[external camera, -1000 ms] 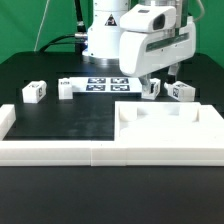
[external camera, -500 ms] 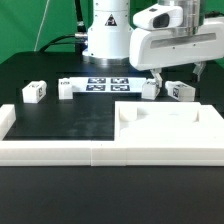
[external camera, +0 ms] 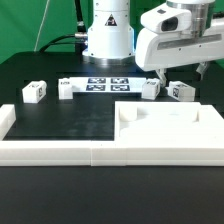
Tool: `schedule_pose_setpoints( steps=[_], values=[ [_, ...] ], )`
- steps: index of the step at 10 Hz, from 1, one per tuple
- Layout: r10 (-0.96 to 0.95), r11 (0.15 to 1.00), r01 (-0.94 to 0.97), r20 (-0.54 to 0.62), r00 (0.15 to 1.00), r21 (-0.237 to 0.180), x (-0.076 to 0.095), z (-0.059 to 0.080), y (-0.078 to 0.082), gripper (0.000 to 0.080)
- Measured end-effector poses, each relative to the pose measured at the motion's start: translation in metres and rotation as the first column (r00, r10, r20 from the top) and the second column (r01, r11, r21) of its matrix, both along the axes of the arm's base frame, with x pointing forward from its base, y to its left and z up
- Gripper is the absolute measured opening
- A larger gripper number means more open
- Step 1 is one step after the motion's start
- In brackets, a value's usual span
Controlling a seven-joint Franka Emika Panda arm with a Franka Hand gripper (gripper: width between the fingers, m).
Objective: Assemble one leg
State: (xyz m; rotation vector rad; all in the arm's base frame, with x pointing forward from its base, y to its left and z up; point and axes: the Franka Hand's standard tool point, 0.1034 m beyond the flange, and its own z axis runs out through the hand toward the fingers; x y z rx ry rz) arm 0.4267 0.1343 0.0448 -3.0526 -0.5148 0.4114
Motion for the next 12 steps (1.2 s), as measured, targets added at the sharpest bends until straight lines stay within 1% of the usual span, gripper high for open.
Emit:
schedule_pose_setpoints(
  steps=[1, 2, 3, 4, 5, 6, 8, 9, 10, 12],
  values=[
    [-0.04, 0.998, 0.039, -0.048, 0.998, -0.041, -0.004, 0.0, 0.006, 0.0649],
    [-0.05, 0.993, 0.032, -0.166, 0.985, -0.11, -0.017, 0.002, 0.012, 0.0649],
    [-0.052, 0.991, 0.024, -0.22, 0.974, -0.128, -0.016, -0.001, 0.015, 0.0649],
    [-0.062, 0.987, 0.012, -0.309, 0.949, -0.16, -0.024, -0.002, 0.012, 0.0649],
    [-0.073, 0.981, -0.012, -0.429, 0.901, -0.193, -0.03, -0.004, 0.01, 0.0649],
    [-0.073, 0.979, -0.029, -0.484, 0.872, -0.2, -0.026, -0.011, 0.011, 0.0649],
    [-0.088, 0.971, -0.065, -0.597, 0.797, -0.228, -0.033, -0.016, 0.01, 0.0649],
    [-0.1, 0.966, -0.086, -0.659, 0.746, -0.243, -0.036, -0.018, 0.008, 0.0649],
    [-0.098, 0.968, -0.077, -0.646, 0.757, -0.237, -0.03, -0.025, 0.01, 0.0649],
    [-0.098, 0.969, -0.077, -0.646, 0.757, -0.236, -0.033, -0.029, 0.01, 0.0649]
  ],
)
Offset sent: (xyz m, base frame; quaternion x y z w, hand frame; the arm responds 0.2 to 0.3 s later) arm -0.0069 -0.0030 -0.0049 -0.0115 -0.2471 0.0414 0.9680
